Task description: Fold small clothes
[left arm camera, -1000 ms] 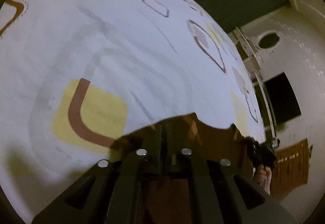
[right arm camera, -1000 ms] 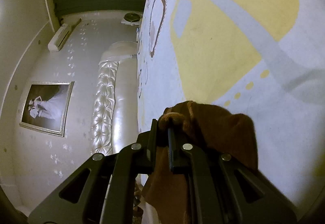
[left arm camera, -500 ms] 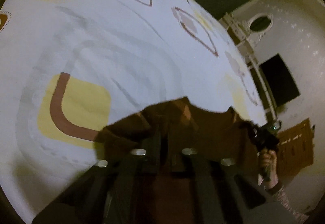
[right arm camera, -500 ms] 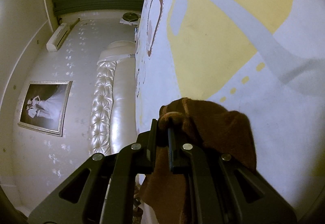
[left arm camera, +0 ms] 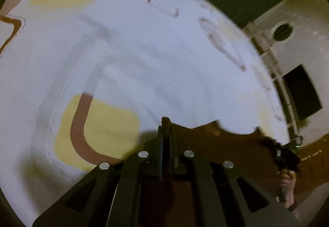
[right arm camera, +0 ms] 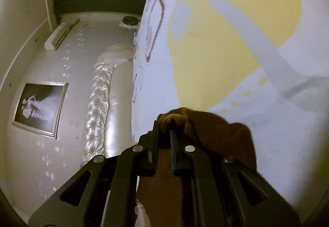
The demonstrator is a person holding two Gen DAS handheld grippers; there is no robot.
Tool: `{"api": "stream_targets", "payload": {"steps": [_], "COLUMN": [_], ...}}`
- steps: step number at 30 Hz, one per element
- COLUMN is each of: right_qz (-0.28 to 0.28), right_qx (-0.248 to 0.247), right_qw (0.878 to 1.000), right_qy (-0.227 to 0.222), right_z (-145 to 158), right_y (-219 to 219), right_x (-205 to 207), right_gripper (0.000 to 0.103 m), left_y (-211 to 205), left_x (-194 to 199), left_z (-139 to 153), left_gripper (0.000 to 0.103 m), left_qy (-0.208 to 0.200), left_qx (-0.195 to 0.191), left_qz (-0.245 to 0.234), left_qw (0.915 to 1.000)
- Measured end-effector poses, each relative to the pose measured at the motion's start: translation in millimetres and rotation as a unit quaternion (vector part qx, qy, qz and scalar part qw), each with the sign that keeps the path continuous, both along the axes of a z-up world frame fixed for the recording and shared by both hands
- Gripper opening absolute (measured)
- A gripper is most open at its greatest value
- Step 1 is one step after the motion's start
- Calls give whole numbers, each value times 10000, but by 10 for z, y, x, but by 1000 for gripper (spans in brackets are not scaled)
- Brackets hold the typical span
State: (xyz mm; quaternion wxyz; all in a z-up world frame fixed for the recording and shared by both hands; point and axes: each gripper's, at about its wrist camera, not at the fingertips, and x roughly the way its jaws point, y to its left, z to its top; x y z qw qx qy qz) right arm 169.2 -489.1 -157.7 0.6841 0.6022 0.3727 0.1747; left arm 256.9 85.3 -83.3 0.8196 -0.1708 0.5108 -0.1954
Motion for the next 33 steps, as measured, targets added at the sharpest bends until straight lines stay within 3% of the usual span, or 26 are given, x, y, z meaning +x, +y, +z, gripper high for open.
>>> {"api": "stream_targets", "payload": {"steps": [4,6,8,14,19,23,26,27,28,32,33], "right_qz": [-34,-100,-121,161,518,709,714,798,877,865,845], "right_qx": [64,13,-85,-572,-467,-448,-461,-452,-521,-642,-637], "right_qw": [9999,9998,9998,9982,9972,9963,9961,9954,9942,9933,9935], "right_qy": [-103,-157,-165,55,287,214,227,273,344,412,419], "right_z": [70,148,219,354,254,264,252,237,220,193,190], "right_y": [-43,-114,-187,-186,18,193,278,319,359,380,372], "right_x": [-90,-209,-371,-994,-1475,-1640,-1689,-1686,-1692,-1780,-1807], "right_gripper": [16,21,24,35,42,43,30,11,6,5,5], "left_y": [28,104,245,496,493,431,368,333,294,159,135], "left_x": [-68,-133,-281,-969,-1512,-1765,-1842,-1872,-1881,-1916,-1916], "left_z": [-8,57,142,169,-86,-99,-103,-97,-86,-48,-43], "left_gripper": [7,26,37,58,64,74,75,75,75,75,71], "left_qy": [2,-24,-115,-27,473,304,391,397,388,327,321], "left_qx": [-73,-125,-259,-574,-939,-1034,-1186,-1156,-1105,-731,-643], "left_qz": [-5,20,61,39,51,123,239,244,246,308,317], "left_qw": [10000,9999,9996,9983,9944,9941,9919,9922,9928,9963,9969]}}
